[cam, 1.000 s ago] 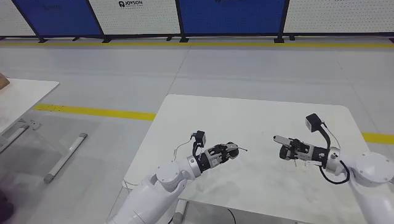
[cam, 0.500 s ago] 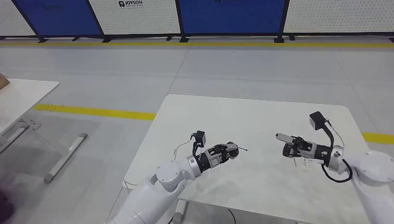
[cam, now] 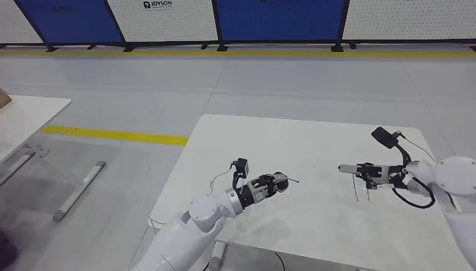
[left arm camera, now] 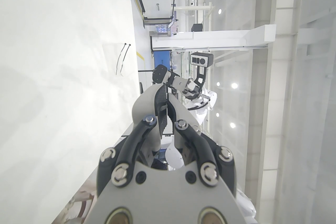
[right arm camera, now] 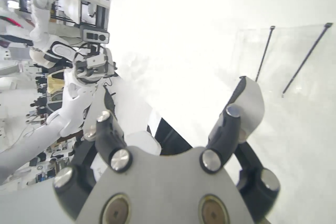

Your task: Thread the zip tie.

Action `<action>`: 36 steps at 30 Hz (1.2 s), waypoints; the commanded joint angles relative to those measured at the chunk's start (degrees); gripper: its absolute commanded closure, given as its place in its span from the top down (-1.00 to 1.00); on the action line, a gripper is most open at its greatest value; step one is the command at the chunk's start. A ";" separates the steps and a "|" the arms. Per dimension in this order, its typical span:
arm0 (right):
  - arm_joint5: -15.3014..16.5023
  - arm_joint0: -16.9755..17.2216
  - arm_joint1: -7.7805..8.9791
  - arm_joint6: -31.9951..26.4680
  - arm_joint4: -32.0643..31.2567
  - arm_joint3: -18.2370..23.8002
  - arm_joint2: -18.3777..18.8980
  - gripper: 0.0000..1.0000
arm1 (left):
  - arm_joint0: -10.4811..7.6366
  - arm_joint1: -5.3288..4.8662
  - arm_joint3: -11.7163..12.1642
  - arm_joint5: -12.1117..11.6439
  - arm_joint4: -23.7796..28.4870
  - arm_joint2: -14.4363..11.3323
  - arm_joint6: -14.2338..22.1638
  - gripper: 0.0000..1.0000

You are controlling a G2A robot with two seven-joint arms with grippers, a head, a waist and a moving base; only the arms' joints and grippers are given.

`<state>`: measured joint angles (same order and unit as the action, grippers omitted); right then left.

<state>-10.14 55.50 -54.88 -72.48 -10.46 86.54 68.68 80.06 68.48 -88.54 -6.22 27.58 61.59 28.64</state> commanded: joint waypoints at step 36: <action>0.40 -10.76 1.32 -7.16 -13.77 -2.00 -13.03 1.00 | 0.00 0.00 0.00 0.00 0.00 0.00 0.00 -1.00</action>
<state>-9.74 44.75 -53.56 -79.64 -24.24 84.54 55.66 80.06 68.48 -88.54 -6.22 27.58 61.59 28.64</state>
